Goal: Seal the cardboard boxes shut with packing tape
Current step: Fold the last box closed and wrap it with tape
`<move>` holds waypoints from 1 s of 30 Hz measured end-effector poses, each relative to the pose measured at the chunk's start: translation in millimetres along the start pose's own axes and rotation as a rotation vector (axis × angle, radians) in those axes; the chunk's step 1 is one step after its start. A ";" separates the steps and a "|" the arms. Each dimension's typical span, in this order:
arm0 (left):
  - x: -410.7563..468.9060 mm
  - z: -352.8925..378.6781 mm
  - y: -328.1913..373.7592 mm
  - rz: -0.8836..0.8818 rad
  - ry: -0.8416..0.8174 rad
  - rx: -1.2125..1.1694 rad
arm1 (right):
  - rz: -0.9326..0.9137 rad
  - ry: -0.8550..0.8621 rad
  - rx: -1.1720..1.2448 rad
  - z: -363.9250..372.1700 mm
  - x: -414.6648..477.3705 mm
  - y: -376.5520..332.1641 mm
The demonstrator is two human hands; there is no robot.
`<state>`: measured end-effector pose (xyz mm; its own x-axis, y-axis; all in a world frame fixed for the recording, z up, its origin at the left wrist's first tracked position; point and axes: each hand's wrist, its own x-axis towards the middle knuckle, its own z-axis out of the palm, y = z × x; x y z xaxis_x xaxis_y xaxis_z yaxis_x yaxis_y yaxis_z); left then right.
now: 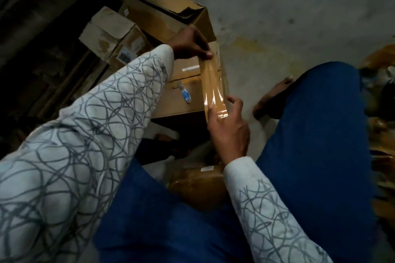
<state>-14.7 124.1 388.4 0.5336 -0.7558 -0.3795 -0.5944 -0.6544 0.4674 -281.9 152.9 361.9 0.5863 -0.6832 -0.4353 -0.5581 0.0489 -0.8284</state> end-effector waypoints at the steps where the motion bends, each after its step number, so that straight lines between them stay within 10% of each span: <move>1: 9.0 -2.3 1.7 0.026 -0.017 0.046 | 0.025 0.007 0.000 1.9 5.0 -1.5; 11: 108.0 7.3 -29.8 -0.101 0.223 0.262 | 0.120 -0.084 -0.168 14.9 38.6 0.1; 30: 194.9 20.2 -57.3 -0.092 0.021 0.372 | 0.149 -0.050 -0.137 24.2 89.8 10.2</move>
<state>111.2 13.8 271.5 0.6047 -0.6955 -0.3880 -0.7192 -0.6862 0.1091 -220.8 109.6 305.9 0.5176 -0.6388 -0.5692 -0.7136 0.0448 -0.6991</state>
